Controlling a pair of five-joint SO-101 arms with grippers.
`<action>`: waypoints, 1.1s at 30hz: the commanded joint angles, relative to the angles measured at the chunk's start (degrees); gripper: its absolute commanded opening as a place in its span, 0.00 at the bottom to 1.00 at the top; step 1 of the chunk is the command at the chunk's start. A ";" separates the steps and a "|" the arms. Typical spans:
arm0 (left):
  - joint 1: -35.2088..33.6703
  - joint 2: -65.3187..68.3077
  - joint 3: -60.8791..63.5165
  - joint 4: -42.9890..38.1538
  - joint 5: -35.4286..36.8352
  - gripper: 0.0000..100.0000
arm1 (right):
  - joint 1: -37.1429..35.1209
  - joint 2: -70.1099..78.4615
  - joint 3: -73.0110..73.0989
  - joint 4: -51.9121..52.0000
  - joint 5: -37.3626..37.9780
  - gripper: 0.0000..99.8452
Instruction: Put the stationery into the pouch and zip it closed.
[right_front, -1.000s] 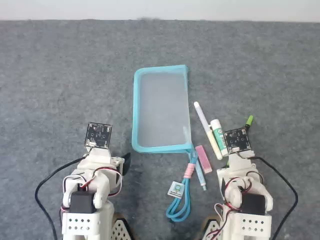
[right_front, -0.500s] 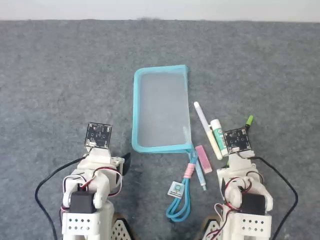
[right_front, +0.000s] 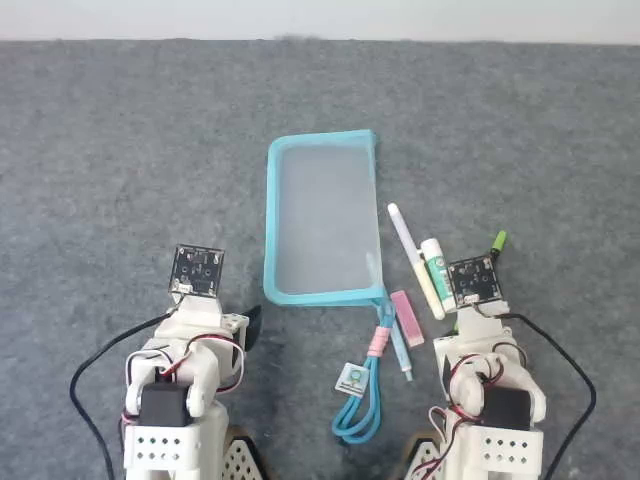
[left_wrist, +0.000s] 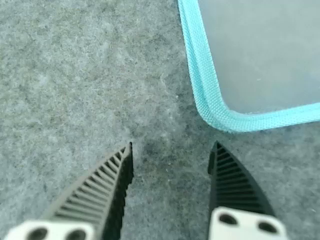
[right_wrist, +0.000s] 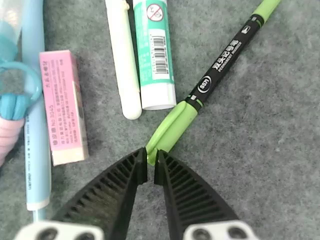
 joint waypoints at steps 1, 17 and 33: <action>0.18 -1.14 -0.31 0.44 0.53 0.24 | -0.31 -0.92 1.05 0.22 -0.44 0.04; 0.18 -1.14 -0.31 0.09 0.53 0.24 | -3.38 -0.84 -0.26 -13.76 3.16 0.04; 0.18 -1.14 -0.31 0.35 0.53 0.24 | -8.66 28.88 -25.05 -12.26 1.76 0.04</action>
